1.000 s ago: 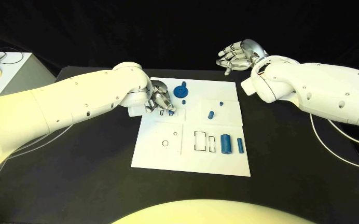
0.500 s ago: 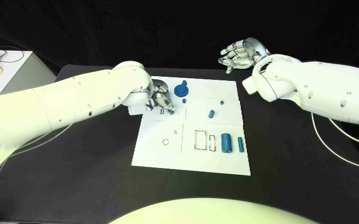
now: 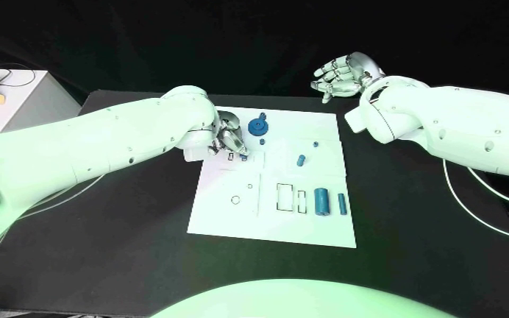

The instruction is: Assemble the parts on the task board

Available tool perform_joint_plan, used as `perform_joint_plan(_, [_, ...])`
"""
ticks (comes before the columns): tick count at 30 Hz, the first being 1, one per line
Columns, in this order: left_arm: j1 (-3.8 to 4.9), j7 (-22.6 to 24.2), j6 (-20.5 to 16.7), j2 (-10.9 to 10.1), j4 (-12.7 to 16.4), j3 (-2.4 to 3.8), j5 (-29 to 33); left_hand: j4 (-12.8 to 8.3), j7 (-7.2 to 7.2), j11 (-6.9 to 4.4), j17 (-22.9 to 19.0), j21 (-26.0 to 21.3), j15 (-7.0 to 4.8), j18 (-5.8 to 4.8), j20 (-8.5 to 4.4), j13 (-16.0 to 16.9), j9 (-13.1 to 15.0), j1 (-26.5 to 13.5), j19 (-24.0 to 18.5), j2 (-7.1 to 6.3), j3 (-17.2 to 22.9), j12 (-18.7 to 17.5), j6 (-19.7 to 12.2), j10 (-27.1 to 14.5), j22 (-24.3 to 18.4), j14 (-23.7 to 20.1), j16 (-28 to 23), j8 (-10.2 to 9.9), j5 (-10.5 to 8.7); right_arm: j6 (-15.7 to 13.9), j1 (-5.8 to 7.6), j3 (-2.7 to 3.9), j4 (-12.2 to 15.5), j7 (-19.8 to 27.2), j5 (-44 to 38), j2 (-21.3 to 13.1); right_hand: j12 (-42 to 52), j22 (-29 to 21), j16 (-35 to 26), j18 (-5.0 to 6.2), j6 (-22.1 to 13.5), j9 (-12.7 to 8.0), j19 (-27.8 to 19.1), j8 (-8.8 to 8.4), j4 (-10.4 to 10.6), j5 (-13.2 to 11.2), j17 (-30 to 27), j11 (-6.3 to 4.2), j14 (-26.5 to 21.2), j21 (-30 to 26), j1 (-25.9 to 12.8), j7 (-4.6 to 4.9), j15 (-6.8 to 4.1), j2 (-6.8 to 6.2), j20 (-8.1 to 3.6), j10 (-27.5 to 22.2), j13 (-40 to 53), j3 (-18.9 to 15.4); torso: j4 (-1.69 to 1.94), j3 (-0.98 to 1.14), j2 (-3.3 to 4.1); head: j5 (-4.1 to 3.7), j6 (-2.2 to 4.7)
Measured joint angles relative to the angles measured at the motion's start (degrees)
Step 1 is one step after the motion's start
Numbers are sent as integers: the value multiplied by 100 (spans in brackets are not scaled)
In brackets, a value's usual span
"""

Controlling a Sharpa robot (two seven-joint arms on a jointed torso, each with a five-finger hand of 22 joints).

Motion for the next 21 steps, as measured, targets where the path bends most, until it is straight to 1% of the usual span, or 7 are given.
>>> perform_joint_plan(14, [-3,2,9,12,-38,-10,-23,0,0,0,0,0,0,0,0,0,0,14,0,14,0,0,0,0,14,0,0,-38,-8,1,-35,0,-28,-13,1,22,0,-14,0,0,0,-5,0,0,0,0,-11,0,0,0,0,0,0,0,0,0,-6,0,7,3,2,26,-31])
perform_joint_plan(21, [-4,2,20,13,-40,-13,-23,0,0,0,-1,0,0,0,0,-1,0,20,0,20,0,0,0,0,14,0,0,-48,-10,1,-39,0,-29,-16,1,22,0,-19,0,0,0,-5,0,0,0,0,-10,0,0,-21,0,0,0,0,0,0,-5,0,-1,0,2,33,-52])
